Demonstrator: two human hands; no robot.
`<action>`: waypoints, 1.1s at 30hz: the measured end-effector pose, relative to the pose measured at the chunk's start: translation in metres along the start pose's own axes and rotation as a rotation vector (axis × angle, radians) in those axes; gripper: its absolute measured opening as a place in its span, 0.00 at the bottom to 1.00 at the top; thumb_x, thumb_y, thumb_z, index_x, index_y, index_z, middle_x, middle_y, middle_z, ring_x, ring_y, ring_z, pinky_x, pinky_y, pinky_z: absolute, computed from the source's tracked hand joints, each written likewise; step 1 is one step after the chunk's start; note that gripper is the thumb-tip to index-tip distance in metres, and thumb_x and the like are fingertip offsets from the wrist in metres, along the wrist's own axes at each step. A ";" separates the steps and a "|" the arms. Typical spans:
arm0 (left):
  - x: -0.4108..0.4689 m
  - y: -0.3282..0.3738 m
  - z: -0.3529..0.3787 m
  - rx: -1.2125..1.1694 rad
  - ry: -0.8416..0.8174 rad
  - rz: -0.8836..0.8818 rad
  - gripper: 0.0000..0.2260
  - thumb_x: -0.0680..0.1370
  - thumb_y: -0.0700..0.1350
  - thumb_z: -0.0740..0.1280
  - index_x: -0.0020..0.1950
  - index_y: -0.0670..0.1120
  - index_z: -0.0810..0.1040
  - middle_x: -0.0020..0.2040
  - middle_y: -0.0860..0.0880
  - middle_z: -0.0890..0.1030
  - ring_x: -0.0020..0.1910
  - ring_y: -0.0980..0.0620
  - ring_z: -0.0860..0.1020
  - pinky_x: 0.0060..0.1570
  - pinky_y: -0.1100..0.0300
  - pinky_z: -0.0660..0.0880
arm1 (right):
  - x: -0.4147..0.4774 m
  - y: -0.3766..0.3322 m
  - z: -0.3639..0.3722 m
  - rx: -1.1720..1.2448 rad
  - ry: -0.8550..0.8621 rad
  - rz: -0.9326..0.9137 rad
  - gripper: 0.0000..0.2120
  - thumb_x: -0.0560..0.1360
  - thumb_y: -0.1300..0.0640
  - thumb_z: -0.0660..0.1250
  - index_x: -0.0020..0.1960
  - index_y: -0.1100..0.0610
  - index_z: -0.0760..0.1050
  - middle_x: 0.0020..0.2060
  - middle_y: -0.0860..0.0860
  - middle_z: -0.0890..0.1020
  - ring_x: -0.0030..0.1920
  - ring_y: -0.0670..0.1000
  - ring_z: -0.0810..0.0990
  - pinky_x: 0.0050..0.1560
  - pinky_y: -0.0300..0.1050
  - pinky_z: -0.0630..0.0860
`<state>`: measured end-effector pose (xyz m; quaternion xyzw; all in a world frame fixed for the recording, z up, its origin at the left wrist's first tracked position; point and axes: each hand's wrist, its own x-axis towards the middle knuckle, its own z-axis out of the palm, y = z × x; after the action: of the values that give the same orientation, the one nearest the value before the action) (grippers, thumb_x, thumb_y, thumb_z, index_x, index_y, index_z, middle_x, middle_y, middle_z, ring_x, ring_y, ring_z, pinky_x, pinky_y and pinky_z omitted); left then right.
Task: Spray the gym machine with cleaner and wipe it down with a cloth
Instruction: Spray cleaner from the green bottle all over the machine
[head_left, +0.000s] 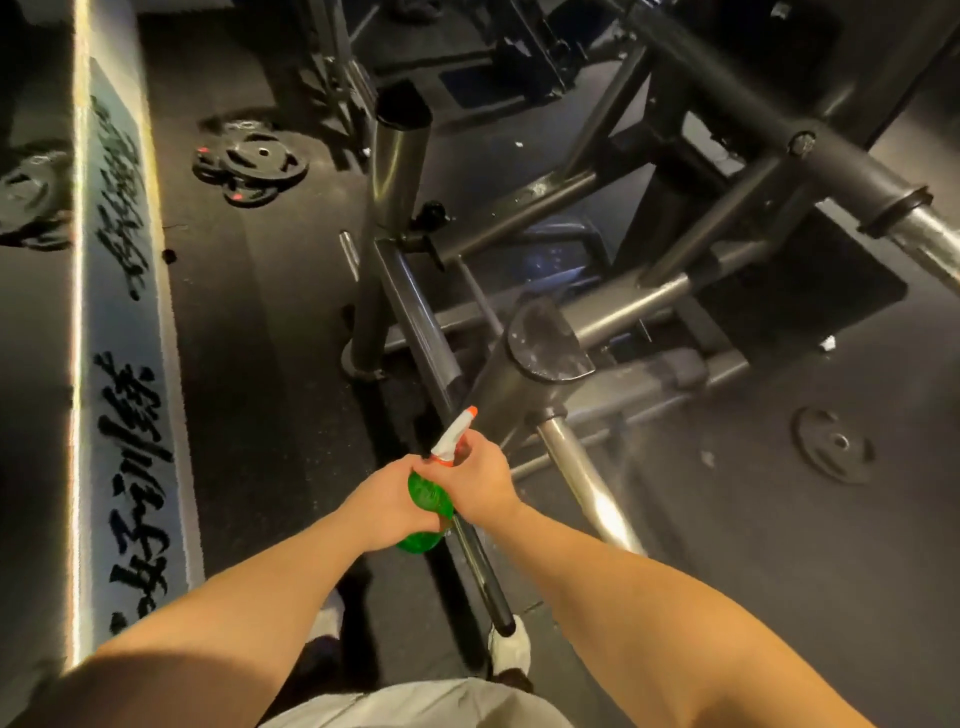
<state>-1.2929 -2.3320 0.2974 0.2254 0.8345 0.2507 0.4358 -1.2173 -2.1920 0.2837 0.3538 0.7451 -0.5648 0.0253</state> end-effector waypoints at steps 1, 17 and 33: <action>0.005 -0.011 -0.007 0.015 -0.026 0.012 0.29 0.63 0.54 0.80 0.60 0.61 0.73 0.53 0.58 0.80 0.52 0.59 0.79 0.55 0.56 0.78 | 0.001 -0.001 0.012 0.026 0.018 0.030 0.17 0.68 0.47 0.81 0.49 0.48 0.76 0.42 0.45 0.84 0.44 0.44 0.84 0.46 0.45 0.81; 0.064 -0.166 -0.034 0.123 -0.237 0.049 0.29 0.60 0.58 0.83 0.55 0.60 0.73 0.50 0.59 0.80 0.50 0.57 0.80 0.53 0.52 0.79 | 0.027 0.044 0.175 0.114 0.210 0.360 0.24 0.64 0.48 0.82 0.55 0.49 0.77 0.47 0.45 0.85 0.48 0.46 0.84 0.54 0.52 0.83; 0.177 -0.300 0.061 0.124 -0.249 -0.069 0.27 0.61 0.57 0.83 0.53 0.59 0.72 0.48 0.59 0.80 0.48 0.58 0.80 0.52 0.50 0.80 | 0.119 0.211 0.267 0.136 0.080 0.507 0.31 0.67 0.52 0.82 0.65 0.52 0.73 0.55 0.50 0.82 0.56 0.51 0.83 0.59 0.54 0.82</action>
<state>-1.3808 -2.4447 -0.0259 0.2525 0.7950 0.1537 0.5297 -1.2860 -2.3386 -0.0387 0.5522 0.5934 -0.5747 0.1128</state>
